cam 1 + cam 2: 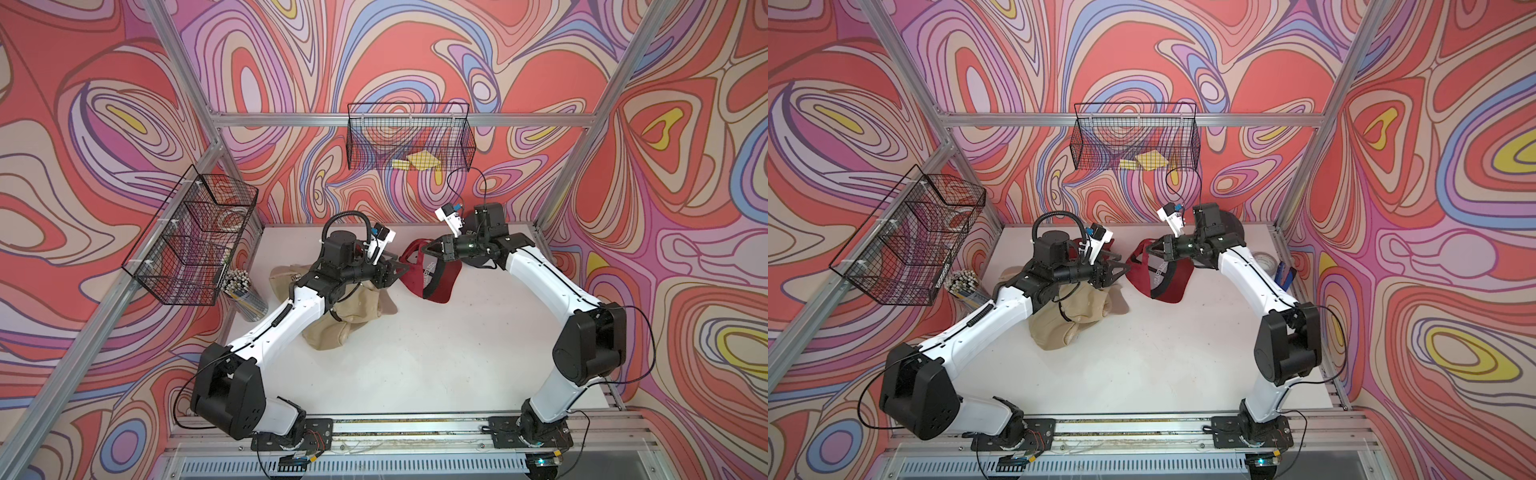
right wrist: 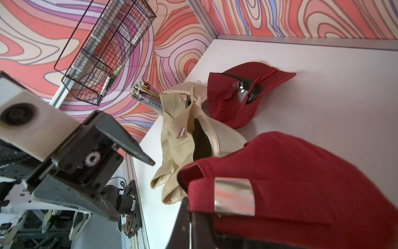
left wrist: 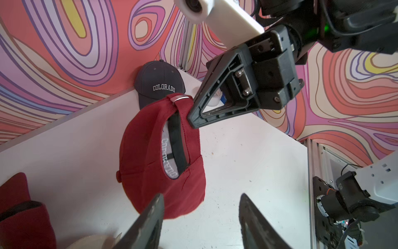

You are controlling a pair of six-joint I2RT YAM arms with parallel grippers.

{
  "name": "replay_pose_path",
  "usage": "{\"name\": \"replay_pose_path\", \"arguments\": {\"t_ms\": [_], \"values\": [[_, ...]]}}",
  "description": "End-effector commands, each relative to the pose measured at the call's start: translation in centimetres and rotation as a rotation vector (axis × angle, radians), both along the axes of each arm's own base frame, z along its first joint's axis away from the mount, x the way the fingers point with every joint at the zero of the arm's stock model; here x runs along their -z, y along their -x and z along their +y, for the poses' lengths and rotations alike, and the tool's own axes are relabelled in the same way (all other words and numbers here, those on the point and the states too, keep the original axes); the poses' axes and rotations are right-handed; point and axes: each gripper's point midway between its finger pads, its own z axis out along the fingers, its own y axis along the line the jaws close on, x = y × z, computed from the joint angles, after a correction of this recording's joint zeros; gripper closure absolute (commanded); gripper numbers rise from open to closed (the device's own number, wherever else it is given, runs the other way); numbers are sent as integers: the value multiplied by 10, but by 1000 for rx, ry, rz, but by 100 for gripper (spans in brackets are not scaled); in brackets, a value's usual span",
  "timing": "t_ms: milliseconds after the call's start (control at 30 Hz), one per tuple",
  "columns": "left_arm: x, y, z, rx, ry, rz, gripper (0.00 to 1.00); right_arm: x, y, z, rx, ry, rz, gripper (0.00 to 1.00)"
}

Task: Open the adjustable buckle of the baseball cap
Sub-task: Pick up the baseball cap from the center of the board.

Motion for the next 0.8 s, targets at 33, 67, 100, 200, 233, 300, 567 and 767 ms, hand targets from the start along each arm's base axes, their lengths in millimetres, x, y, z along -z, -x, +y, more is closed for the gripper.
{"name": "replay_pose_path", "arguments": {"t_ms": [33,67,100,200,233,300,567,767], "values": [[0,4,-8,72,-27,-2,44,-13,29,1,-129,34,-131,100],[2,4,-10,86,-29,0,44,-13,32,1,-141,40,-138,100],[4,5,-11,97,-32,3,44,-13,35,1,-152,44,-150,100],[10,6,-13,122,-47,4,45,-12,42,1,-181,43,-177,100],[11,6,-13,128,-52,3,45,-12,44,2,-193,37,-185,100],[16,6,-14,142,-61,6,45,-12,48,4,-214,29,-195,100],[26,2,-18,145,-59,23,44,-8,67,17,-309,15,-212,100],[27,-4,-19,120,-50,10,44,-3,79,29,-348,35,-211,100]]}}
